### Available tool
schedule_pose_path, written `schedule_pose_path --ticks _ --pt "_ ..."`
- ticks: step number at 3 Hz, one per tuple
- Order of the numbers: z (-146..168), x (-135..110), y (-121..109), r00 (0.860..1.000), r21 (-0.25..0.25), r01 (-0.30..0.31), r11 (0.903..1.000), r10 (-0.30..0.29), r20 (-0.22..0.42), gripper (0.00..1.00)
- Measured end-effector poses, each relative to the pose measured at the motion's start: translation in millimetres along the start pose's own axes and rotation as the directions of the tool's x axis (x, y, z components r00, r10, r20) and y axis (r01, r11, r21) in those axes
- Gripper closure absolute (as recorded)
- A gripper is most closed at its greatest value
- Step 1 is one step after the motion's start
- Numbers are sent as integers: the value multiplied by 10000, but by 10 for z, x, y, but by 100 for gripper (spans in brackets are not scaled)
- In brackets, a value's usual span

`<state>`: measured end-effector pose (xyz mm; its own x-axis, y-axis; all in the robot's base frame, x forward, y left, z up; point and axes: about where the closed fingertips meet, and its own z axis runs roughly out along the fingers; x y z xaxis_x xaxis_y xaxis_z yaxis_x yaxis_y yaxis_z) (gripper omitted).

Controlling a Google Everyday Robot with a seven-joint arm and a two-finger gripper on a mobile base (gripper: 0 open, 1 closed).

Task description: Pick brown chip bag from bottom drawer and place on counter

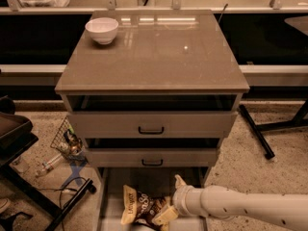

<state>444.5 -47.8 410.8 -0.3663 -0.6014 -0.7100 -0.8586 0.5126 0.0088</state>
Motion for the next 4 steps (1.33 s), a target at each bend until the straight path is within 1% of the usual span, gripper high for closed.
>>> schedule_pose_path --ticks 1,2,3,4 --pt "39 18 27 10000 -69 -32 10000 32 2 0" --pt "238 -16 43 9997 -363 47 9993 -38 253 0" --pt "648 -98 100 9971 -1105 326 9933 -248 714 0" --pt "1246 -75 48 9928 -1854 70 9826 153 1185 0"
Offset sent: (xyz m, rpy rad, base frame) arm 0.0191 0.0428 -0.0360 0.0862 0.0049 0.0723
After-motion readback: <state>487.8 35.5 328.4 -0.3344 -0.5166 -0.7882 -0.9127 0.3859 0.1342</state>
